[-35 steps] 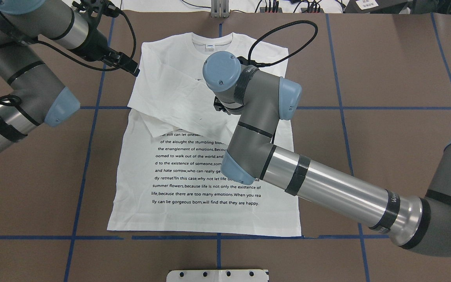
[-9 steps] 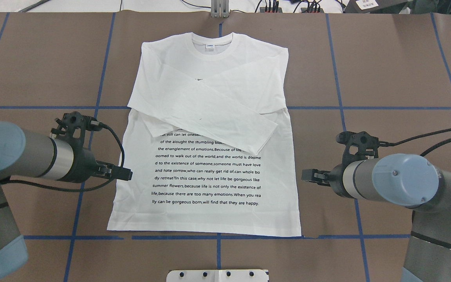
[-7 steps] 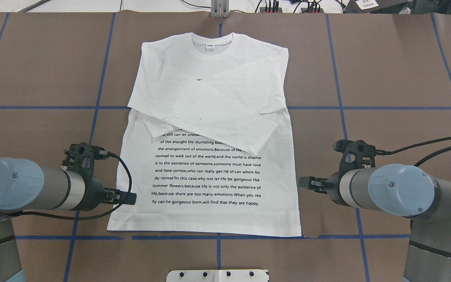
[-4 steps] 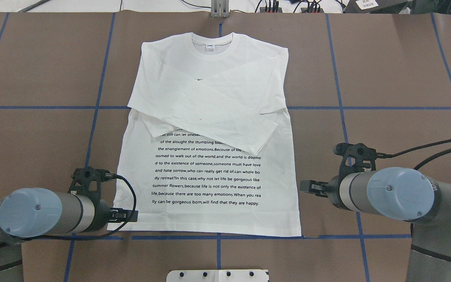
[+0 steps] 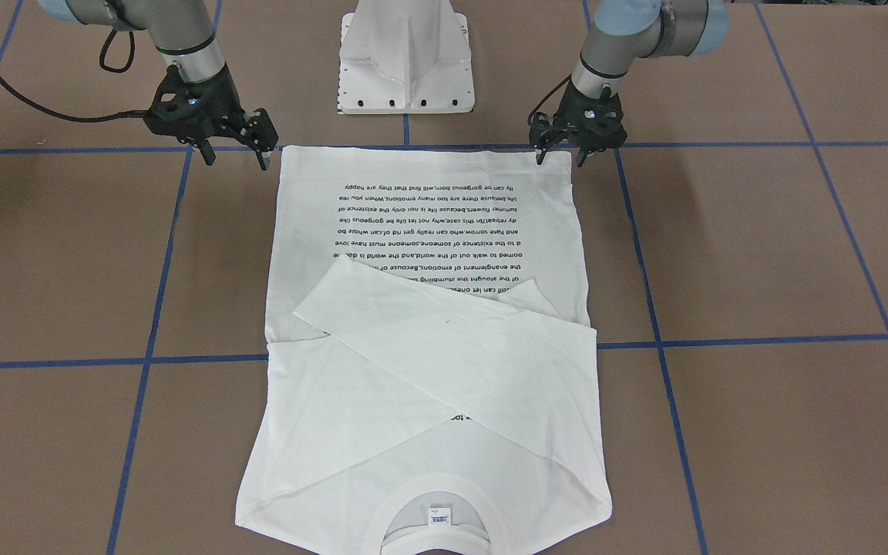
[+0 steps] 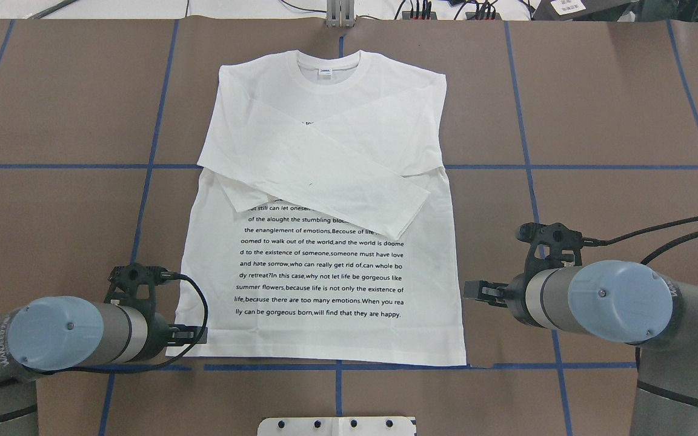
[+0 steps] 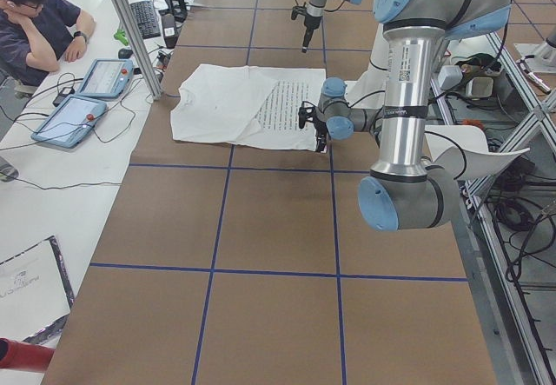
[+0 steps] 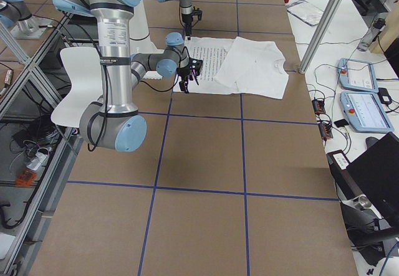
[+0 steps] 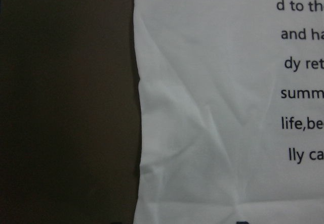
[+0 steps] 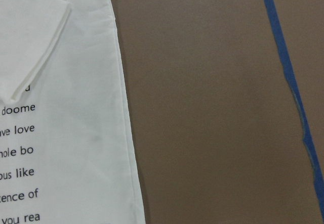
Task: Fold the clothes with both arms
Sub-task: 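Close both grippers on the hem corners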
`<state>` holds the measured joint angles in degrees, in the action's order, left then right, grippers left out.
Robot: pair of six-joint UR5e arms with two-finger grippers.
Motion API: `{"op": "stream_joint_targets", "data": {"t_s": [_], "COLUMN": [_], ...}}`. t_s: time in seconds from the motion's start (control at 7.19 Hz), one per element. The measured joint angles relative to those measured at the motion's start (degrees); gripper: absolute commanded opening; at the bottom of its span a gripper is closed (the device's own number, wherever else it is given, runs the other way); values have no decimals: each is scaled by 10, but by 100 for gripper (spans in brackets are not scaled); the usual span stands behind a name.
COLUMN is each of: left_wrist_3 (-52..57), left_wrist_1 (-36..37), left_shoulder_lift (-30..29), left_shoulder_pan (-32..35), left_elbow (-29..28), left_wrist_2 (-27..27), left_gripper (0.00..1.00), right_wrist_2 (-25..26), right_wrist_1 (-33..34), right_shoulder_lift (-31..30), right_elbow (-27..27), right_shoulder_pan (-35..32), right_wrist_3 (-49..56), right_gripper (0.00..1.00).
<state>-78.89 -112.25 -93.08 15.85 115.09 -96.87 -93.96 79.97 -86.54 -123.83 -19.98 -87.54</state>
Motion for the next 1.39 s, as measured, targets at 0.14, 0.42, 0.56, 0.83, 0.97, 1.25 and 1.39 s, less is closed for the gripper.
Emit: {"op": "stream_joint_targets", "data": {"t_s": [0.14,0.42,0.56,0.83,0.97,1.25,1.39], "left_wrist_3": [0,0,0,-1,-1,-2,-2], "left_wrist_1": [3,9,10,11,11,12,12], "left_shoulder_lift": [0,0,0,-1,-1,-1,-1], "left_shoulder_pan": [-1,-3,-6,-11,-13,-17,-18], "left_elbow": [-1,-1,-1,0,0,0,0], "left_wrist_2": [0,-1,-1,-2,-2,-2,-2], "left_gripper": [75,71,70,66,65,52,28], "right_wrist_2": [0,0,0,0,0,0,0], "right_wrist_1": [0,0,0,0,0,0,0], "right_shoulder_lift": [0,0,0,0,0,0,0], "right_elbow": [0,0,0,0,0,0,0], "right_shoulder_pan": [0,0,1,1,2,2,2], "right_wrist_3": [0,0,0,0,0,0,0], "right_gripper": [100,100,100,100,100,100,100]}}
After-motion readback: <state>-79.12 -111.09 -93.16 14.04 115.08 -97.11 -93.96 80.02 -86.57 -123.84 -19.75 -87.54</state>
